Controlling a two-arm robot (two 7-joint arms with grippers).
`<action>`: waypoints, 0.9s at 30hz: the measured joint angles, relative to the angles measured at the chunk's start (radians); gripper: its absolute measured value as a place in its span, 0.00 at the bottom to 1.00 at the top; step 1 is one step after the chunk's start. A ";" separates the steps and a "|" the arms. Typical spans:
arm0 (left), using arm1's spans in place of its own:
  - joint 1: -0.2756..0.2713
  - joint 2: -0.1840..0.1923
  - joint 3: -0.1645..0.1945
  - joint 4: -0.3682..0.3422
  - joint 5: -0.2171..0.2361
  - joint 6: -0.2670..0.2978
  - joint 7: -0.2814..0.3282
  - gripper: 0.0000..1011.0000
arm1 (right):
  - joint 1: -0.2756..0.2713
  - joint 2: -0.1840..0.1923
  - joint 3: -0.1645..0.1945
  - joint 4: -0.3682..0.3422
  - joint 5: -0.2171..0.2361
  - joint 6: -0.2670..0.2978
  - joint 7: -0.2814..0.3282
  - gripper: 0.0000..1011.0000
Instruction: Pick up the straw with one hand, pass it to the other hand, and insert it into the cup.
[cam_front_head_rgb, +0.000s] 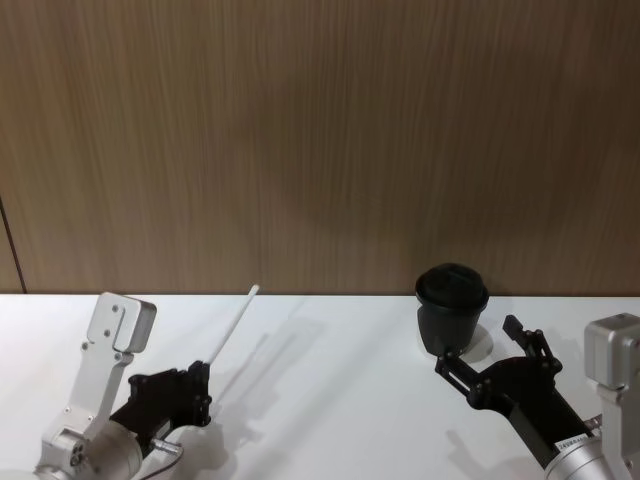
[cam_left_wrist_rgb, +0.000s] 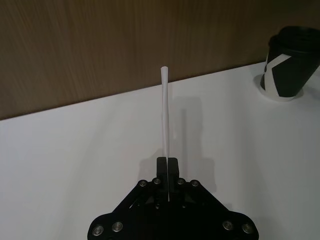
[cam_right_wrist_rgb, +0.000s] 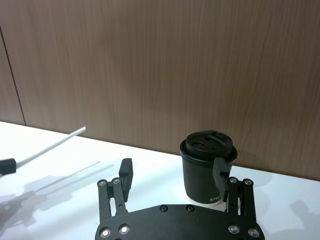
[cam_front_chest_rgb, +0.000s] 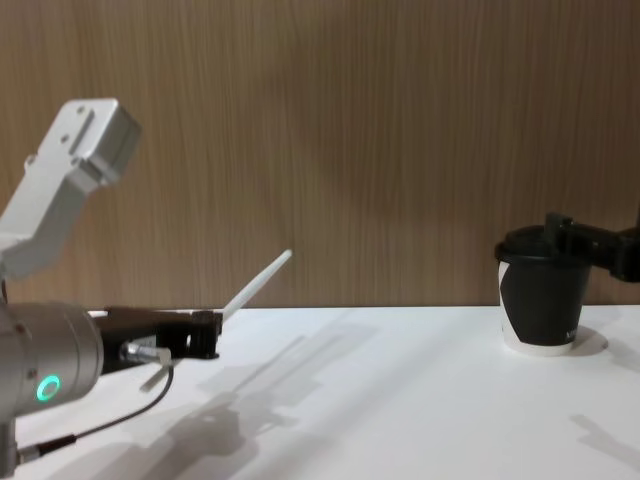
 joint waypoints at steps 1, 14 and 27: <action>-0.001 0.010 0.001 -0.007 0.000 -0.016 -0.018 0.01 | 0.000 0.000 0.000 0.000 0.000 0.000 0.000 0.99; -0.041 0.087 0.020 -0.037 -0.014 -0.132 -0.185 0.01 | 0.000 0.000 0.000 0.000 0.000 0.000 0.000 0.99; -0.104 0.116 0.052 -0.039 -0.055 -0.207 -0.323 0.01 | 0.000 0.000 0.000 0.000 0.000 0.000 0.000 0.99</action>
